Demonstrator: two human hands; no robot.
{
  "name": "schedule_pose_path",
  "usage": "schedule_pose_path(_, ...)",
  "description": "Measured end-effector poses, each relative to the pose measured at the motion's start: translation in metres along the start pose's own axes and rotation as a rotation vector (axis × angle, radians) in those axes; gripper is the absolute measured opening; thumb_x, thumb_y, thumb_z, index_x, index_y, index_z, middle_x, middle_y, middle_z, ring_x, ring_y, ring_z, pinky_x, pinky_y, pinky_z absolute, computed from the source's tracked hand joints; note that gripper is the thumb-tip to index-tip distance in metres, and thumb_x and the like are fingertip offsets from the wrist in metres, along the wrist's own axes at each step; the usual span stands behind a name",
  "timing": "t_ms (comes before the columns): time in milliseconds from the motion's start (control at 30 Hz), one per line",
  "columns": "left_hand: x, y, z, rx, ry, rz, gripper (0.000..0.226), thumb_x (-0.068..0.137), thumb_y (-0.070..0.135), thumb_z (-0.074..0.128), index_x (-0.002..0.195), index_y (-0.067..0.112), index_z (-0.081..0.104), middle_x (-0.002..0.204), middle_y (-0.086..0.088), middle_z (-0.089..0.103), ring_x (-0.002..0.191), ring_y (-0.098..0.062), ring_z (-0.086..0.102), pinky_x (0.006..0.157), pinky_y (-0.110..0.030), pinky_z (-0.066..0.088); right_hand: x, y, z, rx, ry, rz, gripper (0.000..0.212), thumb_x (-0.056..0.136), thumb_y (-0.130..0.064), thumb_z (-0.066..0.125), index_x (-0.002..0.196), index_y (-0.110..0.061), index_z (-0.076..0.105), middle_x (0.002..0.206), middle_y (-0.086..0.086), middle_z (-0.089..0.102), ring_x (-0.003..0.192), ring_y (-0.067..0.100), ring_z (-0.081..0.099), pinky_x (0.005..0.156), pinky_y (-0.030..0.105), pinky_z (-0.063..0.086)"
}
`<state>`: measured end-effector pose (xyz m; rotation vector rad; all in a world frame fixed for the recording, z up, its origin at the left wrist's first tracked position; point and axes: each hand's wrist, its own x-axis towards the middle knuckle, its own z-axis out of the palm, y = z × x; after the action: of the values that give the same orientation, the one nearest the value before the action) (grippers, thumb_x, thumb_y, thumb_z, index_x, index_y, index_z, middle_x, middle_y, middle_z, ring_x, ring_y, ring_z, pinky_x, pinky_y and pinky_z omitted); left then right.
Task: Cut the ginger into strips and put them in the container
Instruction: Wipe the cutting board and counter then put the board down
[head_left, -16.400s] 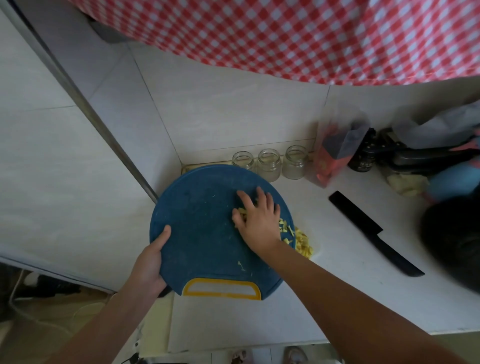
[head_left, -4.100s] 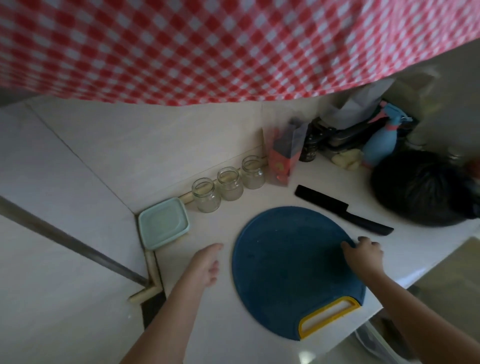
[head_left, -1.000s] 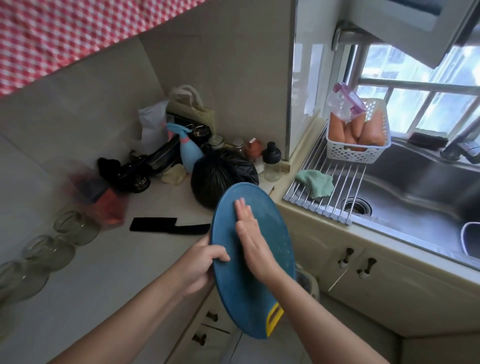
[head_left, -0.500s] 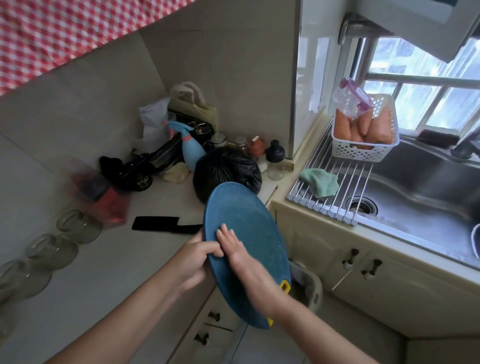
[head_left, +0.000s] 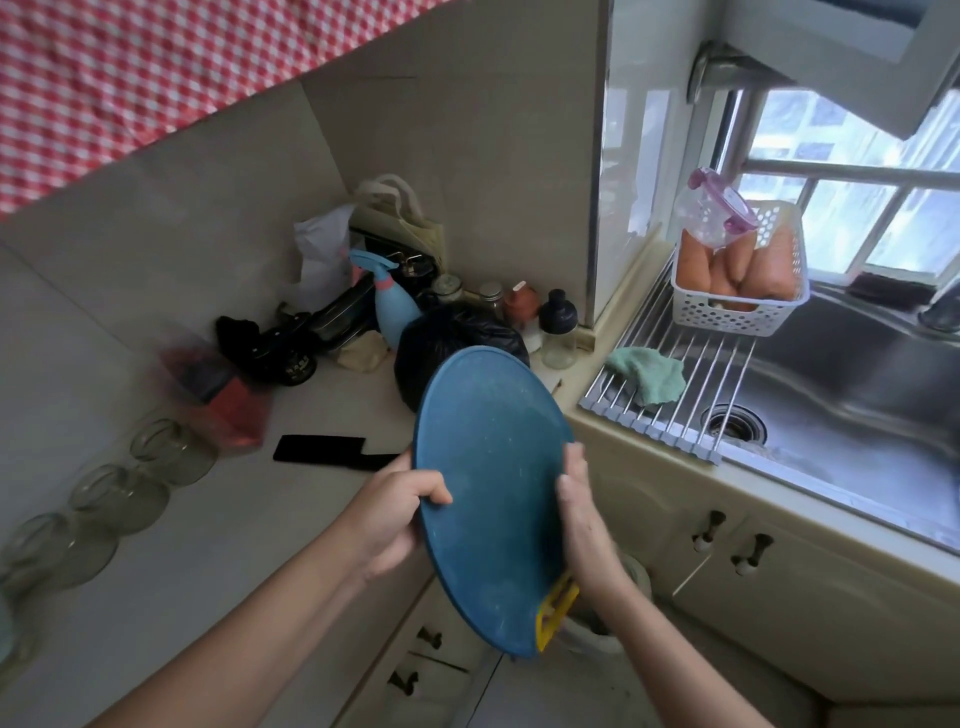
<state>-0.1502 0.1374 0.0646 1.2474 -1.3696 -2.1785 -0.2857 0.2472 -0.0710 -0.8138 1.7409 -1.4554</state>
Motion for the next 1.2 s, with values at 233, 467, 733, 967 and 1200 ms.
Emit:
schedule_pose_path(233, -0.007, -0.002, 0.009, -0.01, -0.001, 0.006, 0.05, 0.078, -0.019, 0.028, 0.109, 0.007, 0.059, 0.098, -0.013, 0.071, 0.087, -0.029, 0.066, 0.075, -0.037, 0.053, -0.002, 0.014, 0.006, 0.022, -0.046, -0.026, 0.069, 0.085, -0.077, 0.019, 0.146, -0.046, 0.011, 0.157, -0.024, 0.0, 0.142, -0.008, -0.004, 0.12, 0.027, -0.003)
schedule_pose_path(467, -0.01, -0.011, 0.006, -0.074, 0.056, -0.018, 0.052, 0.079, -0.018, 0.028, 0.113, 0.009, 0.056, 0.109, -0.017, 0.065, 0.099, -0.035, 0.06, 0.085, -0.046, 0.049, 0.014, 0.035, -0.022, -0.085, 0.022, 0.314, 0.061, 0.101, -0.048, 0.016, 0.152, -0.02, -0.002, 0.16, -0.004, -0.012, 0.145, 0.007, -0.011, 0.12, 0.031, -0.005)
schedule_pose_path(733, -0.011, -0.008, 0.013, -0.124, 0.09, 0.039, 0.048, 0.079, -0.017, 0.029, 0.108, 0.008, 0.058, 0.095, -0.011, 0.072, 0.087, -0.029, 0.065, 0.073, -0.039, 0.052, -0.038, 0.008, 0.005, -0.138, -0.189, -0.203, 0.046, 0.101, -0.044, 0.024, 0.144, -0.047, 0.007, 0.154, -0.029, -0.002, 0.142, -0.009, -0.007, 0.116, 0.016, -0.006)
schedule_pose_path(967, -0.023, 0.001, 0.002, -0.11, 0.088, 0.039, 0.044, 0.08, -0.015, 0.03, 0.105, 0.006, 0.059, 0.093, -0.012, 0.072, 0.08, -0.028, 0.069, 0.064, -0.036, 0.056, -0.014, 0.066, -0.044, -0.068, 0.077, 0.355, 0.062, 0.099, -0.05, 0.018, 0.153, -0.021, 0.009, 0.16, -0.003, 0.002, 0.146, 0.008, 0.003, 0.115, 0.023, 0.003)
schedule_pose_path(1200, -0.026, -0.01, 0.011, -0.129, 0.073, 0.05, 0.049, 0.079, -0.017, 0.028, 0.107, 0.009, 0.058, 0.094, -0.012, 0.072, 0.084, -0.028, 0.068, 0.071, -0.038, 0.054, -0.046, -0.019, 0.007, -0.277, -0.24, -0.352, 0.048, 0.1, -0.04, 0.023, 0.147, -0.042, 0.011, 0.157, -0.024, 0.003, 0.142, -0.009, -0.005, 0.116, 0.015, -0.005)
